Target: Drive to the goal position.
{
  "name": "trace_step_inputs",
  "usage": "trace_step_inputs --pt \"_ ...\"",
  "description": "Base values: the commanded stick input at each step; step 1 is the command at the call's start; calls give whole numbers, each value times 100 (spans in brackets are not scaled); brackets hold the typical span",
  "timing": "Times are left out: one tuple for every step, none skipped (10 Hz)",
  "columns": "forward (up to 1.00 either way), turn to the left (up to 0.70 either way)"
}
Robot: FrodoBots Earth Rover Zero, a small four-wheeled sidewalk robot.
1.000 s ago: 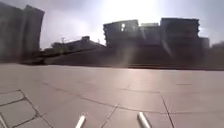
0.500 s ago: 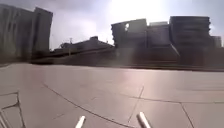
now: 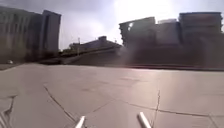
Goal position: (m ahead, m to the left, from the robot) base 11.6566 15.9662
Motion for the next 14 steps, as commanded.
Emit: trace_step_inputs --pt "100 27" --pt "100 27" --pt "100 27" --pt "100 27" --pt "100 27" --pt "100 27" --pt "100 27" --pt "100 27" --pt "100 27" --pt "100 27" --pt "100 27" --pt "100 27" --pt "100 27" --pt "100 27"
